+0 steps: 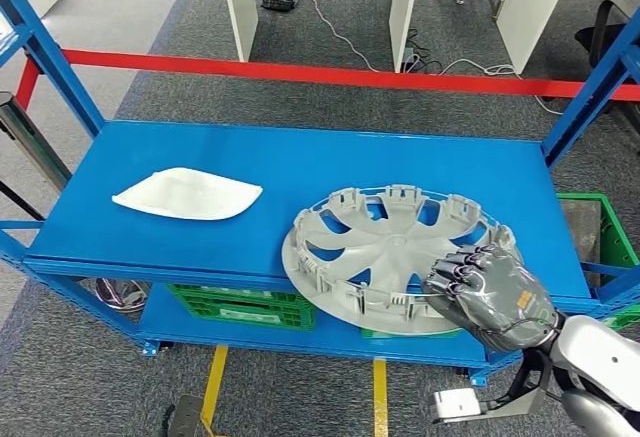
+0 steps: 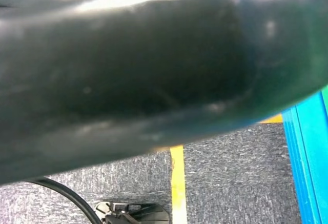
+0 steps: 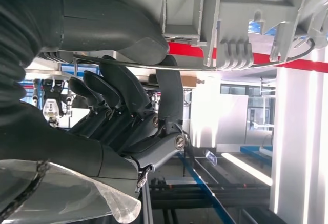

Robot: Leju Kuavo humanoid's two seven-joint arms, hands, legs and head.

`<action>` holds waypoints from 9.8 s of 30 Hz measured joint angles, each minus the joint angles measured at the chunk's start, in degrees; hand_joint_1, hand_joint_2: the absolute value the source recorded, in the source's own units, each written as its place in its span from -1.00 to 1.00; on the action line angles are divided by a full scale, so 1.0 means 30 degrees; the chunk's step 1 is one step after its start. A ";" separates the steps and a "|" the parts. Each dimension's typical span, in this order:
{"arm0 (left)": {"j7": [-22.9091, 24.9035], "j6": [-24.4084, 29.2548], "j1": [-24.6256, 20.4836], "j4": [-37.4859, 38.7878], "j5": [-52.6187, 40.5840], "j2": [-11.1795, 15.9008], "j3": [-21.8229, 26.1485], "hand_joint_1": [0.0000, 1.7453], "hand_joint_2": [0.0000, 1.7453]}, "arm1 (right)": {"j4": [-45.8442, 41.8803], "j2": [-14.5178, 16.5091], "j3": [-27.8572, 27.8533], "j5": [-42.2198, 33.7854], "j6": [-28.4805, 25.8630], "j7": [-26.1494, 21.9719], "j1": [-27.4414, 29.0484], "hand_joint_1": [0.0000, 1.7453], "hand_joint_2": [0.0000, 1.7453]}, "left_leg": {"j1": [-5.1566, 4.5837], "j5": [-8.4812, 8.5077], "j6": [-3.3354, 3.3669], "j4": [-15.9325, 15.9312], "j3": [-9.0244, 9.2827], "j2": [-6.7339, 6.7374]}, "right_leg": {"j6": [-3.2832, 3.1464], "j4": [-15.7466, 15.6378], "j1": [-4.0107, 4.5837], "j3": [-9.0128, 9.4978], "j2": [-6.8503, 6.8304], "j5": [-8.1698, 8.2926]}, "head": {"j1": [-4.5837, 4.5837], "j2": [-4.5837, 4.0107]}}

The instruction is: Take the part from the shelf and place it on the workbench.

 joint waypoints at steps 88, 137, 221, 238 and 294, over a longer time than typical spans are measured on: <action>0.0545 0.0510 -0.0222 0.0000 -0.0337 -0.0122 0.0654 -1.00 -1.00 | 0.0007 -0.0060 0.0005 0.0006 0.0226 0.0317 0.0379 1.00 1.00 | 0.0099 0.0584 0.0610 -0.0470 -0.0158 0.0070 | 0.0805 0.5292 -0.0313 -0.2284 0.0010 -0.2551 | 0.0020 0.0000; 0.0612 0.0801 -0.0280 0.0073 -0.0559 -0.0166 0.0878 -1.00 -1.00 | 0.0058 -0.0060 0.0022 -0.0062 0.0224 0.0293 0.0231 1.00 1.00 | 0.0355 -0.1334 -0.0700 0.2581 0.0207 0.0067 | 0.0017 -0.0056 -0.0315 -0.1500 -0.0172 0.1238 | -0.0259 0.0002; 0.0882 0.0896 -0.0247 0.0080 -0.0696 -0.0175 0.1379 -1.00 -1.00 | 0.0980 0.1237 0.0505 -0.0931 0.0474 0.0718 -0.0415 1.00 1.00 | -0.0003 0.0534 0.0758 -0.0596 -0.0200 0.0331 | 0.0596 0.2290 -0.0119 -0.1992 -0.0007 -0.0811 | -0.0155 0.0000; 0.0920 0.0962 -0.0163 0.0080 -0.0701 -0.0149 0.1484 -1.00 -1.00 | 0.1282 0.1423 0.0636 -0.0945 0.0656 0.0681 -0.0564 1.00 1.00 | 0.0142 -0.2506 -0.0445 0.4856 -0.2336 0.0358 | -0.0112 0.0154 -0.0346 -0.0710 -0.0053 0.0453 | -0.0262 0.0000; 0.0954 0.1020 -0.0097 0.0109 -0.0752 -0.0213 0.1643 -1.00 -1.00 | 0.1435 0.1579 0.0683 -0.0938 0.0639 0.0685 -0.0535 1.00 1.00 | 0.0122 -0.0387 -0.0125 0.0006 0.0163 0.1101 | 0.0217 -0.0046 -0.0131 -0.0753 -0.0453 0.0633 | -0.0160 0.0004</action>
